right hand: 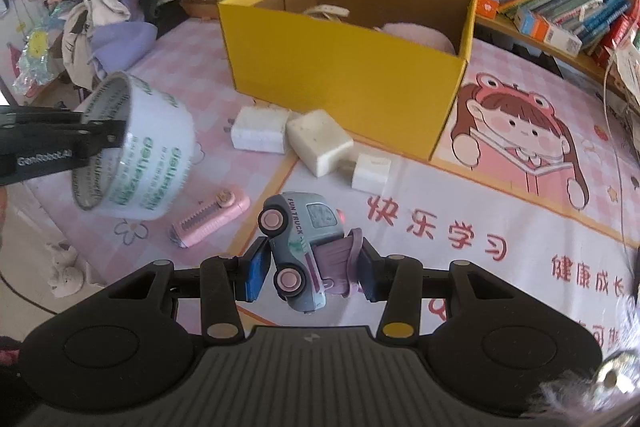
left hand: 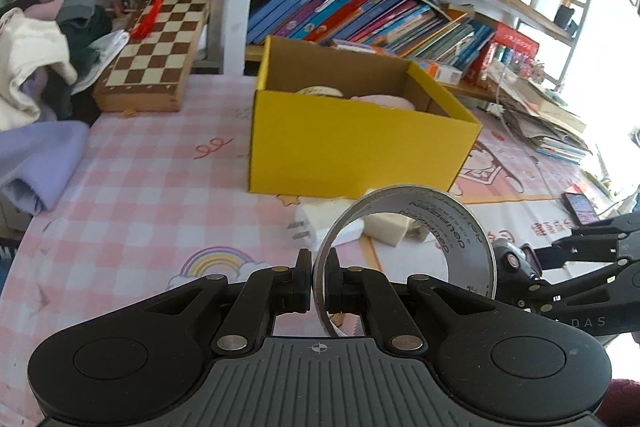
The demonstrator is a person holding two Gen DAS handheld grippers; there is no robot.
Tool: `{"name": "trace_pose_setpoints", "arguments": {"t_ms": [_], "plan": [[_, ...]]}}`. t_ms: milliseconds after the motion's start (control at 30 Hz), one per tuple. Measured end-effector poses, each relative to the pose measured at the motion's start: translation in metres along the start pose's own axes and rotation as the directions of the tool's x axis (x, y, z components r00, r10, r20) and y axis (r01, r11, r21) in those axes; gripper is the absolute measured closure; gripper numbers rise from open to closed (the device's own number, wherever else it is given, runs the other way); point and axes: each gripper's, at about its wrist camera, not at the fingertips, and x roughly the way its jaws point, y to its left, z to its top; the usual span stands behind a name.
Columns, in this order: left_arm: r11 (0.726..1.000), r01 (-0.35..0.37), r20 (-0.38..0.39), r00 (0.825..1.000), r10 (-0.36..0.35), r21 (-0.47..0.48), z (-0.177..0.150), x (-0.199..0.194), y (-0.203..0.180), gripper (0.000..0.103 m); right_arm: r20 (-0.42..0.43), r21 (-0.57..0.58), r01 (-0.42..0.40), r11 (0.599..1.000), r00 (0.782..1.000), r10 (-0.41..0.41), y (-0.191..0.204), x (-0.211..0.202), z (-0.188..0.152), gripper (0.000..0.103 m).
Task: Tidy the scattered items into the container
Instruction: 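Carry the tape roll with the left tool while the right tool carries the car over the box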
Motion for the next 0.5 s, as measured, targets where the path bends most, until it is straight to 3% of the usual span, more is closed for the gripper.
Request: {"name": "trace_pose_setpoints", "arguments": {"t_ms": [267,500], "plan": [[1.000,0.028,0.039,0.999,-0.028,0.009,0.014,0.000,-0.007,0.098,0.043,-0.047,-0.008,0.999,0.999,0.010,-0.002,-0.011,0.025,0.060],[0.999,0.027,0.106,0.994,-0.029,0.020,0.049,0.003,-0.011,0.098,0.099,-0.075,-0.024,0.997,0.995,0.031,-0.017,-0.020,0.058,0.060]]}}
